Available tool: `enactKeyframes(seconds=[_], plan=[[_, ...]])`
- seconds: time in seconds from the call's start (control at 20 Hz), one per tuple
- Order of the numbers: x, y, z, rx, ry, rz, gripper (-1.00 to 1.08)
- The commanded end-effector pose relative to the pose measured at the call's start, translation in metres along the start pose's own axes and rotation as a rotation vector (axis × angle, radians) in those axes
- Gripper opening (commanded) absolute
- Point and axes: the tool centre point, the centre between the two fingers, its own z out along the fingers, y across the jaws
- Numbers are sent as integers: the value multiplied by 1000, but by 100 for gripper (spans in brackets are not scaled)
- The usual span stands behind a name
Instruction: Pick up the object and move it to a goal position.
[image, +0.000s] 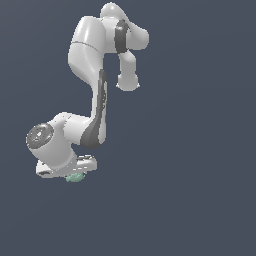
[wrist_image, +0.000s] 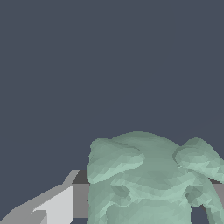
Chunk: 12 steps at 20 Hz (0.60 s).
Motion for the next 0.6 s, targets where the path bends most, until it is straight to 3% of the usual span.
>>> enactKeyframes(seconds=[0.0, 0.55], plan=[[3, 5, 0, 0, 0, -1, -100], [9, 13, -1, 0, 0, -1, -100]])
